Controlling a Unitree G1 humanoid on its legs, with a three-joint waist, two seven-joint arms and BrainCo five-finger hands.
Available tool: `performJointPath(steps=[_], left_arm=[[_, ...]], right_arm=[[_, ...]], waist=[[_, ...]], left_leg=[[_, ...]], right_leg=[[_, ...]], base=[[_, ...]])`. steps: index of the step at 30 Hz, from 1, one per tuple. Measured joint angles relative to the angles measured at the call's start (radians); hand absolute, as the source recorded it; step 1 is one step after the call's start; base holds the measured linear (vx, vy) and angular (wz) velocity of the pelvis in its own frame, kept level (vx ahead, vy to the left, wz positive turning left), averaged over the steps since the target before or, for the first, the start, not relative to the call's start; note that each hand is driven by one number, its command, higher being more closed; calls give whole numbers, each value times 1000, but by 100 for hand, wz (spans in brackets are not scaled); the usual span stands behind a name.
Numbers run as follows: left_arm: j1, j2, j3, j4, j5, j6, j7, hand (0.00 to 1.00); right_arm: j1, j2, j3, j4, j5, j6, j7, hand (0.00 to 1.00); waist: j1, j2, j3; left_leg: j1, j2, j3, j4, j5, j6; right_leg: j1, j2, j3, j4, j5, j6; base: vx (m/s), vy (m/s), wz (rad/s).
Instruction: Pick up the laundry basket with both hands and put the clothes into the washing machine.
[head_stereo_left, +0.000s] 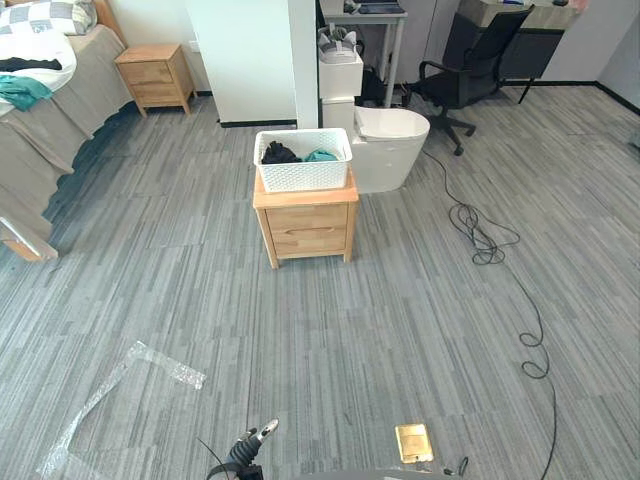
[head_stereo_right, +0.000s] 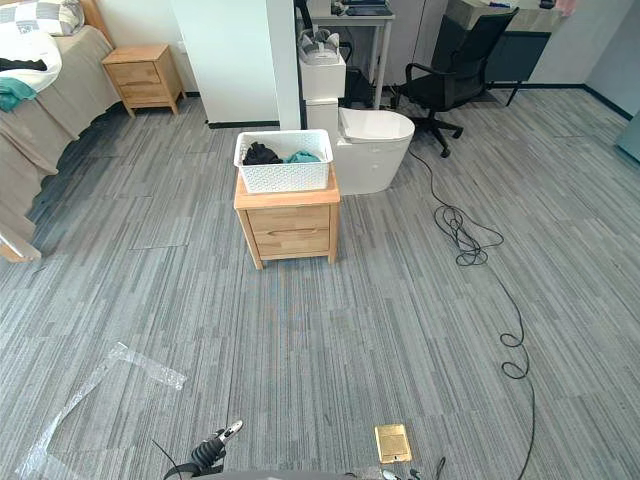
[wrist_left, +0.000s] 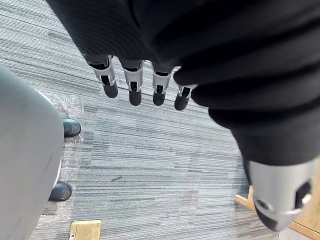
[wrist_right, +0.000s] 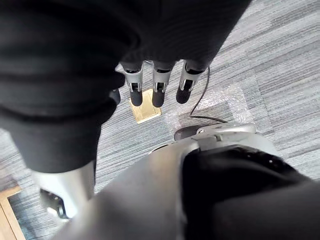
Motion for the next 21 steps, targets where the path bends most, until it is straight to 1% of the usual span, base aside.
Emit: performJointPath(steps=[3, 5, 6, 7, 8, 9, 10, 11, 12, 13, 14, 15, 16, 17, 18, 19, 20, 21], left_arm=[[-2, 2, 3, 0, -4, 0, 1, 0], [-4, 3, 5, 0, -22, 0, 1, 0], [-7, 2, 5, -1, -22, 0, 1, 0], [-17, 1, 0, -2, -22, 1, 1, 0], [-21, 2, -4, -3, -22, 1, 0, 0], [-27, 0, -20, -7, -16, 1, 0, 0], [-32, 7, -48, -9, 3, 1, -2, 0], [-33, 11, -57, -9, 7, 2, -2, 0], [-33, 18, -68, -10, 15, 3, -2, 0], [-32, 19, -65, -11, 22, 5, -1, 0], [-34, 17, -65, -11, 31, 11, -1, 0], [-44, 15, -67, -10, 40, 20, -5, 0], [-54, 14, -70, -8, 43, 24, -8, 0], [-81, 17, -80, -7, 72, 26, -26, 0], [-110, 15, -89, -7, 105, 24, -40, 0], [-120, 15, -90, -7, 124, 24, -47, 0], [-132, 10, -82, -6, 147, 25, -54, 0], [-127, -5, -65, 1, 155, 28, -63, 0]], right_arm=[[-7, -2, 5, 0, -2, 1, 11, 0], [-23, -6, 5, 2, 1, 3, 12, 0], [-33, -9, 0, 1, 11, 3, 12, 0], [-38, -9, -21, 0, 40, 2, 11, 0], [-36, -9, -36, -2, 48, 2, 11, 0], [-27, -2, -71, -12, 86, 0, 12, 0], [-8, 9, -100, -39, 117, -2, 15, 0], [0, 17, -113, -51, 130, -4, 19, 0], [17, 34, -152, -52, 155, -2, 32, 0], [23, 44, -178, -39, 162, -1, 33, 0], [38, 64, -236, -16, 167, 3, 33, 0], [51, 83, -295, 18, 168, 14, 35, 0], [51, 86, -321, 44, 168, 22, 36, 0], [57, 95, -366, 88, 167, 54, 33, 0], [70, 106, -409, 121, 170, 79, 32, 0], [73, 112, -430, 133, 170, 91, 33, 0], [79, 126, -495, 137, 171, 111, 35, 0], [88, 124, -540, 134, 181, 120, 39, 0]], waist=[[0, -6, -2], [0, -2, -5], [0, 4, -2], [-4, 7, 11], [-10, 4, 19], [-24, 0, 34], [-30, -7, 47], [-36, -7, 53], [-53, -22, 62], [-53, -14, 72], [-54, -12, 77], [-65, -12, 83], [-78, -10, 88], [-94, -7, 94], [-109, -14, 103], [-115, -23, 107], [-127, -24, 120], [-145, 19, 117]], left_leg=[[-21, 0, 10, 7, -3, 5], [-59, -1, 15, 35, -17, 26], [-88, -2, 14, 64, -35, 42], [-108, -10, 8, 97, -58, 49], [-110, -19, -2, 110, -70, 54], [-109, -45, -25, 116, -91, 74], [-100, -73, -48, 116, -101, 85], [-90, -86, -63, 117, -106, 92], [-48, -100, -82, 116, -120, 111], [-28, -99, -88, 121, -132, 113], [-4, -87, -96, 137, -163, 112], [11, -71, -107, 139, -183, 113], [19, -60, -117, 138, -193, 108], [38, -44, -139, 125, -211, 100], [67, -43, -162, 97, -224, 87], [84, -45, -171, 83, -233, 80], [119, -24, -183, 75, -269, 73], [139, 36, -184, 86, -294, 64]], right_leg=[[-23, 0, 18, 2, 5, -6], [-58, -2, 26, 15, 7, -10], [-92, -8, 26, 64, -23, 14], [-149, -26, 20, 187, -90, 27], [-177, -42, 15, 258, -127, 42], [-236, -87, -5, 438, -188, 67], [-345, -134, -19, 690, -201, 22], [-397, -159, -24, 795, -194, -22], [-462, -178, -24, 971, -196, -45], [-484, -177, -20, 1015, -204, -33], [-534, -170, -39, 1033, -218, -10], [-567, -157, -84, 937, -216, -7], [-571, -152, -112, 845, -207, -2], [-574, -139, -151, 600, -148, 18], [-572, -141, -163, 370, -60, 25], [-571, -142, -155, 288, -21, 37], [-593, -134, -133, 273, 47, 27], [-605, -89, -141, 346, 76, -9]], base=[[-26, -17, -13], [-9, -3, -18], [22, 35, 2], [30, 53, 16], [10, 78, 44], [-3, 87, 53], [13, 92, 57], [118, 83, 63], [185, 48, 51], [286, 35, 41], [316, 15, 16], [392, 4, 18], [471, -34, 40], [448, -64, 60], [431, -85, 60], [604, -177, 48], [639, -207, 34], [879, -235, 45]])
